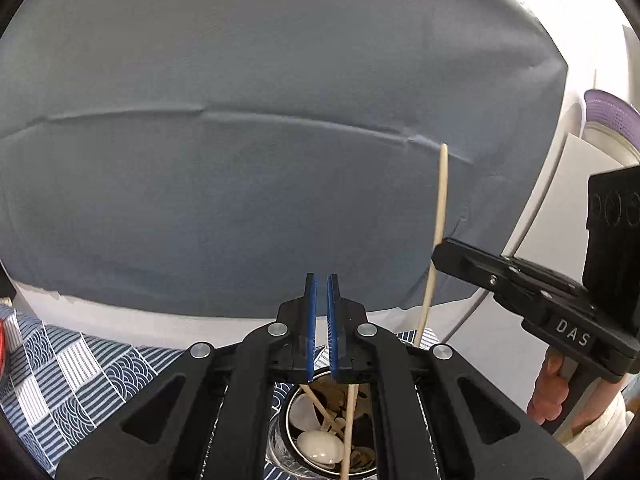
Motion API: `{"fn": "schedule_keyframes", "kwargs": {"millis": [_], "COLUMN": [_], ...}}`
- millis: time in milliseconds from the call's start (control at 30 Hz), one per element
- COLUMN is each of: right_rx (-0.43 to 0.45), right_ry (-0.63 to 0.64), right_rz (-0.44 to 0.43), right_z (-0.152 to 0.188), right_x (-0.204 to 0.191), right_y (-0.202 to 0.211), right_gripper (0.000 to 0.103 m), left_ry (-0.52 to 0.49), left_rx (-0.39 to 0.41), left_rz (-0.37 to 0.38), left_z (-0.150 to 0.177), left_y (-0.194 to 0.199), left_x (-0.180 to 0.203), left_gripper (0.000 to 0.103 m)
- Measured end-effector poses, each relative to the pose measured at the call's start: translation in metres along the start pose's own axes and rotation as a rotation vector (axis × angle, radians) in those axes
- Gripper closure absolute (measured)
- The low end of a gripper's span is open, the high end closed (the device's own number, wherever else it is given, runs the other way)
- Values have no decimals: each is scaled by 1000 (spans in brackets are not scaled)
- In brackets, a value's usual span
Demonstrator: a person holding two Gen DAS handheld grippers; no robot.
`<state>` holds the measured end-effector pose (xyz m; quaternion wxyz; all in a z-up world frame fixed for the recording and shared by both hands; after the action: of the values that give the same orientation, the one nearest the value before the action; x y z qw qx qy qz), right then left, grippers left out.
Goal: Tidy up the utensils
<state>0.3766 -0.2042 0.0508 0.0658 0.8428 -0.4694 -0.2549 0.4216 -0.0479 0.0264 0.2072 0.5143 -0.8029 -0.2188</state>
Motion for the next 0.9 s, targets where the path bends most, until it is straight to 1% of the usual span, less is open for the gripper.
{"fn": "schedule_keyframes", "kwargs": {"millis": [67,133,200,233,267,333,500,567,733,800,833,867,900], "right_rx": [-3,-9,-8,-7,-7,-8,-13,-15,-24,-23,-25,-26,-26], "right_ry": [-1,0,-1,-1,-4,-10,-24,-31,-28,-32,-33,-34,-33], "right_rz": [-5,-7,-14,-17,-16,-18,-16,-16,-13,-14,-13,-14,-11], "right_z": [3,5,6,6,7,7,10,12,16,16,16,16,16], "right_x": [0,0,0,-1,0,1,4,5,6,6,6,6,5], "right_y": [-1,-3,-4,-4,-4,-3,1,2,5,6,6,7,7], "right_gripper": [98,98,98,98,98,98,98,98,98,98,98,98,98], "left_ry": [6,-10,-26,-33,-41,-56,-94,-114,-188,-216,-225,-225,-220], "left_rx": [-9,-21,-40,-47,-54,-74,-133,-175,-239,-263,-269,-280,-297], "left_rz": [-1,-13,-8,-8,-10,-6,9,20,5,8,4,7,19], "left_z": [3,7,12,12,14,19,31,39,60,66,68,70,72], "left_y": [-1,-3,-6,-7,-9,-11,-20,-26,-32,-35,-35,-36,-37], "left_x": [-2,0,2,3,5,6,12,16,26,30,30,30,29], "left_gripper": [97,97,94,87,76,69,69,69,69,74,86,94,95]}}
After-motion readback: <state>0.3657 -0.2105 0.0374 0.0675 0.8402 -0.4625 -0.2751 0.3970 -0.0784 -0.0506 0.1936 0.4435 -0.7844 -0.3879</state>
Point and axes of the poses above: each gripper's, at about its wrist camera, not at the fingertips, and y roughly against the way its jaws point, x to its right, z to its underside, the point moved 3 cm from there along -y, roughly the way its jaws point, and after that the axes turned 13 degrees about -z, right-handed, at the moved point
